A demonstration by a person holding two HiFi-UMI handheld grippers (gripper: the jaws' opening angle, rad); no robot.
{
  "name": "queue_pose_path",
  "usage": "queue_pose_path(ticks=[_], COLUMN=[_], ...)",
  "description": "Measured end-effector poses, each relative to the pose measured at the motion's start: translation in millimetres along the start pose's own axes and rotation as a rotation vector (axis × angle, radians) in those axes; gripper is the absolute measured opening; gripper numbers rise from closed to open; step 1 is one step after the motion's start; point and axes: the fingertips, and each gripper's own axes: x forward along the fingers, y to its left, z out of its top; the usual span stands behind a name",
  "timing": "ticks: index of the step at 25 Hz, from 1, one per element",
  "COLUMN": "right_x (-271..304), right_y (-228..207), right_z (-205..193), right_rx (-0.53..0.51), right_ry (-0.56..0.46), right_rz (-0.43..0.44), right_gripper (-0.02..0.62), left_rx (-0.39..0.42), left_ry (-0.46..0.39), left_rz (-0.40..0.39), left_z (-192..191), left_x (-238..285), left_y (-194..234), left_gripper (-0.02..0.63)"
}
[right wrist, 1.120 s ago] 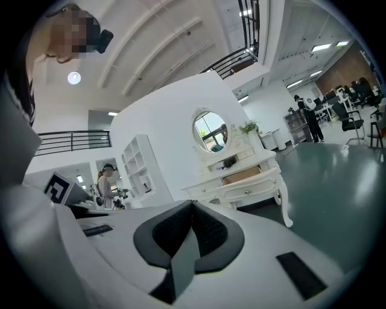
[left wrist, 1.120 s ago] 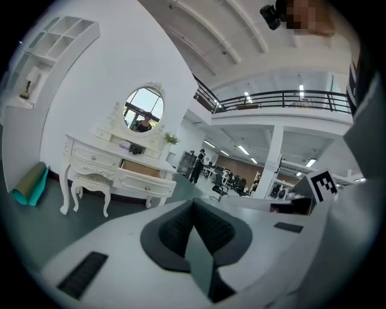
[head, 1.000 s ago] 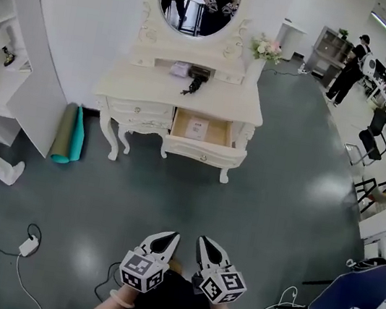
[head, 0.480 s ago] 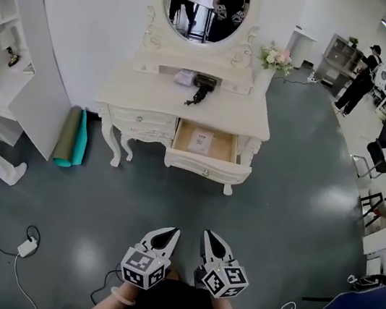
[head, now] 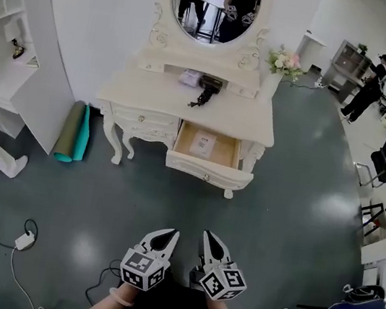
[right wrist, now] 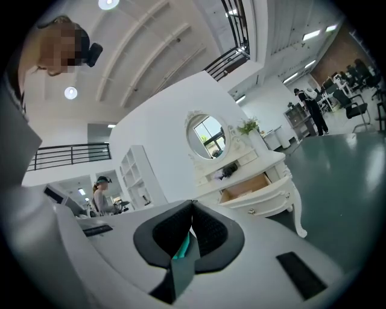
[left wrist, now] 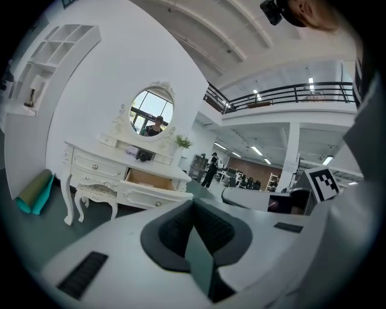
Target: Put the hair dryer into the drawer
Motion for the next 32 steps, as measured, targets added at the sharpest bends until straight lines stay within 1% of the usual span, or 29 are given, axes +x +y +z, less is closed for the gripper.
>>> queue_pose_path(ticks=[3, 8, 11, 17, 22, 24, 27, 32], right_x=[-4, -6, -4, 13, 43, 58, 85, 131], right_y=[-4, -6, -9, -15, -25, -29, -37, -41], right_z=[4, 3, 4, 11, 23, 31, 39, 51], right_rx=[0.004, 0.014, -0.007, -0.071, -0.168, -0.176, -0.186, -0.246], right_ry=[-0.01, -0.003, -0.006, -0.013, 0.004, -0.003, -0.003, 0.005], right_rz=[-0.018, -0.022, -0.025, -0.03, -0.053, -0.05, -0.046, -0.031], right_gripper=[0.021, 0.021, 0.021, 0.021, 0.021, 0.021, 0.021, 0.021], left_rx=[0.012, -0.003, 0.002, 0.016, 0.02, 0.02, 0.041, 0.077], left_ry=[-0.004, -0.001, -0.001, -0.005, 0.001, -0.002, -0.001, 0.021], left_rz=[-0.004, 0.003, -0.003, -0.005, -0.017, -0.026, -0.04, -0.049], left_z=[3, -1, -2, 9, 24, 35, 52, 75], left_x=[2, 7, 11, 29, 59, 73, 94, 126], left_y=[-3, -3, -2, 9, 25, 31, 41, 68], left_gripper=[0.02, 0.02, 0.02, 0.02, 0.02, 0.02, 0.02, 0.02])
